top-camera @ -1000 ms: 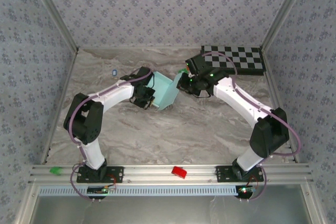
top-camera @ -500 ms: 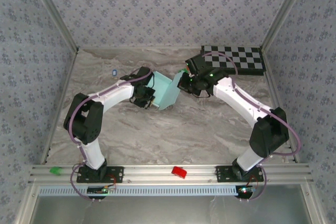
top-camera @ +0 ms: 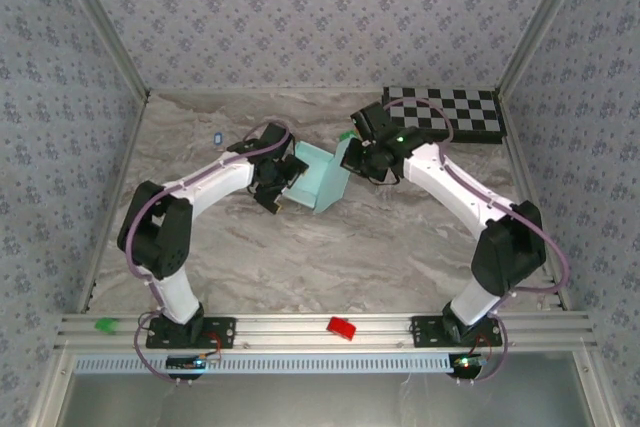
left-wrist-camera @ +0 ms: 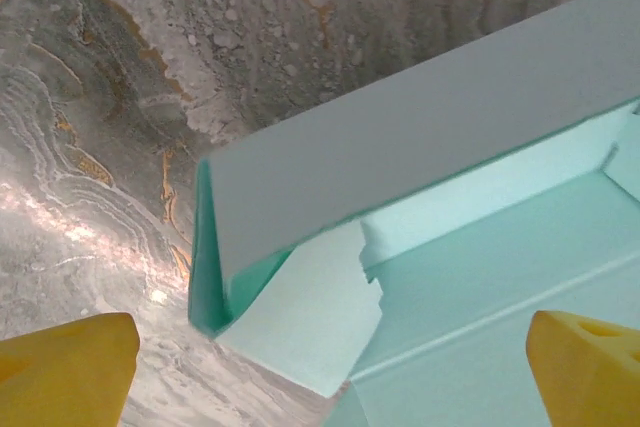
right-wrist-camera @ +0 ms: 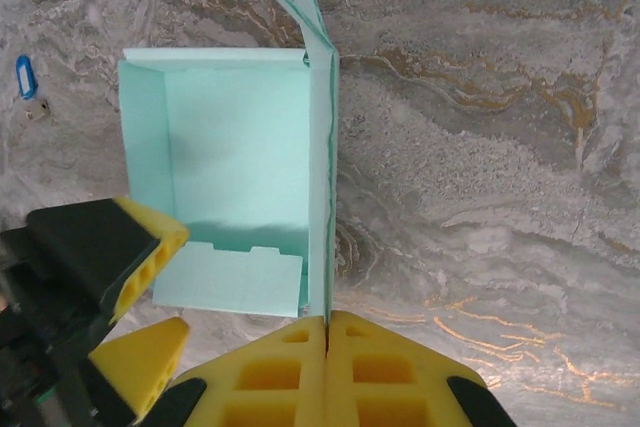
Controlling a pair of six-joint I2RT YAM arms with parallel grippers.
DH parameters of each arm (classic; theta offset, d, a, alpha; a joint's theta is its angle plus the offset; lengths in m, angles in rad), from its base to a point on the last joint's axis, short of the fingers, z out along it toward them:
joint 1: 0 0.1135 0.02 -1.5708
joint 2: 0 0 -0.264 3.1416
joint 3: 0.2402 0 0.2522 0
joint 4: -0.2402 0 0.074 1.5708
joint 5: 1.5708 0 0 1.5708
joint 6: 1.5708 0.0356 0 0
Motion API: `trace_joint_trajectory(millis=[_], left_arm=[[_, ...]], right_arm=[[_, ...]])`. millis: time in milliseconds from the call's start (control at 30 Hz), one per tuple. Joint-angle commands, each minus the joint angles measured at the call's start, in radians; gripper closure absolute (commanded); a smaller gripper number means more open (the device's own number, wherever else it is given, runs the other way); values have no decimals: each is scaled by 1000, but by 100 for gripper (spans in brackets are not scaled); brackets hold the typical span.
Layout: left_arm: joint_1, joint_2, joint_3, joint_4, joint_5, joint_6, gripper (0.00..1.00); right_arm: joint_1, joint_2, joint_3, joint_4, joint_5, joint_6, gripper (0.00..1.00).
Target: Fold the paper box
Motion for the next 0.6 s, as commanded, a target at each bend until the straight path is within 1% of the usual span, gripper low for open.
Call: trace_joint_trajectory(millis=[0, 167, 300, 367, 467, 500, 567], left_arm=[[-8, -91, 3, -13, -64, 81, 1], [0, -161, -35, -45, -146, 190, 1], [21, -185, -23, -95, -208, 331, 1], [37, -196, -16, -132, -238, 413, 1], [72, -229, -37, -111, -230, 536, 1], [85, -245, -55, -77, -221, 574, 1], [121, -286, -108, 0, -167, 657, 1]], right_arm=[[-13, 38, 75, -76, 25, -74, 100], [-27, 99, 168, -145, -7, -201, 100], [-34, 132, 249, -200, -30, -338, 100], [-34, 147, 301, -242, -18, -416, 100], [-37, 177, 386, -316, -51, -534, 100], [-37, 187, 405, -332, -56, -564, 100], [-37, 211, 456, -373, -67, -637, 100]])
